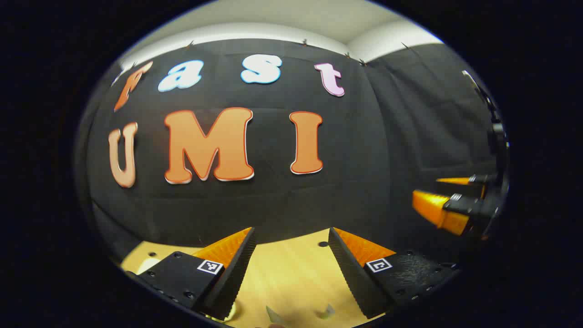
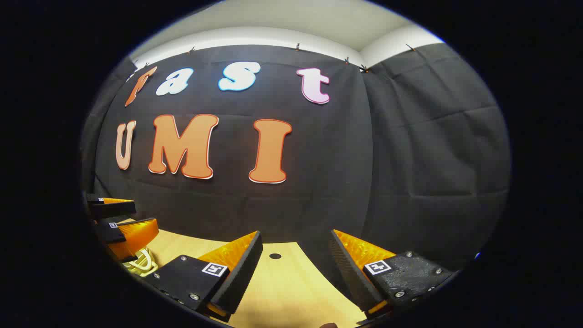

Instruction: First open the suitcase, pack the skin care products into it, and then close the suitcase.

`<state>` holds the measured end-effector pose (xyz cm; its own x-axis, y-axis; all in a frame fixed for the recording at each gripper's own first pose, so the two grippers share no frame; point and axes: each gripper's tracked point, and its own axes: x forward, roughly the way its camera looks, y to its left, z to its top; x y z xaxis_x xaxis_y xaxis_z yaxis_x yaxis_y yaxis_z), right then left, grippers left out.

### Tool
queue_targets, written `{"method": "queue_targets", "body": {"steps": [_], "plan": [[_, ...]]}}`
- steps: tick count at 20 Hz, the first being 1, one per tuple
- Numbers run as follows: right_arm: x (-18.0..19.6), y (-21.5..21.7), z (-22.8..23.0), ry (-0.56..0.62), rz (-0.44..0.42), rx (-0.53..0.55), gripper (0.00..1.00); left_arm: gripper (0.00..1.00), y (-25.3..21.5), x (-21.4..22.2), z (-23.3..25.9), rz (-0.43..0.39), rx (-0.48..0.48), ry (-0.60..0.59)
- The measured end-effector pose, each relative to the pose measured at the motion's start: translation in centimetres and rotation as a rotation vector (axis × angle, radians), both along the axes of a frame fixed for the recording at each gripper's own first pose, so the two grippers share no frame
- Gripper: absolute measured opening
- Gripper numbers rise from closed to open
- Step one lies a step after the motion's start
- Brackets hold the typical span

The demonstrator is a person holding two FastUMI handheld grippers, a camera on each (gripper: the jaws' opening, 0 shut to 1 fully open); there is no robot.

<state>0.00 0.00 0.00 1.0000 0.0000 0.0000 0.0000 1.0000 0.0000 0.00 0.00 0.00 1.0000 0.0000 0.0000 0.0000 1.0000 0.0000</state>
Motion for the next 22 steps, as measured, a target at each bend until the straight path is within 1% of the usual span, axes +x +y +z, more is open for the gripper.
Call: {"method": "queue_targets", "body": {"steps": [1,2,3,5,6,7,9,10,11,12,13,14,15,17,19,21,22], "plan": [[-1.5,2.1,0.5,-0.004,0.001,-0.009,0.94,0.98,2.2,-0.9,0.9,0.011,-0.016,-0.015],[-2.5,3.8,1.1,-0.005,0.009,-0.006,0.94,1.00,5.1,-2.0,1.9,0.044,-0.012,-0.027],[-3.2,5.2,1.5,-0.007,0.020,0.007,0.94,0.98,7.9,-2.9,2.9,0.077,-0.011,-0.030],[-3.9,8.0,2.4,-0.013,0.059,0.040,0.94,0.98,12.5,-5.4,4.4,0.140,-0.078,-0.038],[-4.0,9.1,3.0,-0.022,0.077,0.053,0.91,0.98,14.9,-6.3,5.4,0.185,-0.126,-0.049],[-3.8,9.9,3.4,-0.032,0.094,0.060,0.94,0.97,17.3,-7.3,6.4,0.242,-0.165,-0.071],[-3.2,11.2,4.2,-0.046,0.140,0.080,0.94,0.97,21.4,-9.5,8.0,0.346,-0.182,-0.119],[-3.0,12.0,4.5,-0.045,0.178,0.096,0.94,0.94,22.9,-10.5,8.7,0.394,-0.172,-0.126],[-2.6,12.5,4.6,-0.037,0.207,0.115,0.94,0.94,23.8,-11.4,8.9,0.435,-0.163,-0.119],[-2.3,12.7,4.7,-0.030,0.227,0.134,0.94,0.97,24.1,-12.2,8.8,0.457,-0.159,-0.112],[-2.0,12.7,4.9,-0.025,0.248,0.150,0.94,0.97,23.9,-12.7,9.0,0.468,-0.161,-0.111],[-1.8,12.6,4.8,-0.018,0.267,0.158,0.94,0.94,23.7,-13.0,9.1,0.476,-0.165,-0.115],[-1.7,12.2,4.5,-0.009,0.279,0.154,0.94,0.97,23.6,-13.4,9.4,0.488,-0.168,-0.117],[-1.4,12.3,4.1,0.003,0.305,0.129,0.94,0.97,23.3,-13.9,9.1,0.509,-0.172,-0.110],[-1.3,12.6,3.7,0.009,0.341,0.114,0.94,0.97,23.1,-13.9,8.1,0.536,-0.151,-0.080],[-1.5,13.0,3.0,0.024,0.379,0.095,0.94,0.94,22.5,-14.4,6.4,0.569,-0.141,-0.037],[-1.5,13.0,2.7,0.029,0.386,0.082,0.94,0.97,21.8,-14.1,5.7,0.561,-0.155,-0.028]]}}
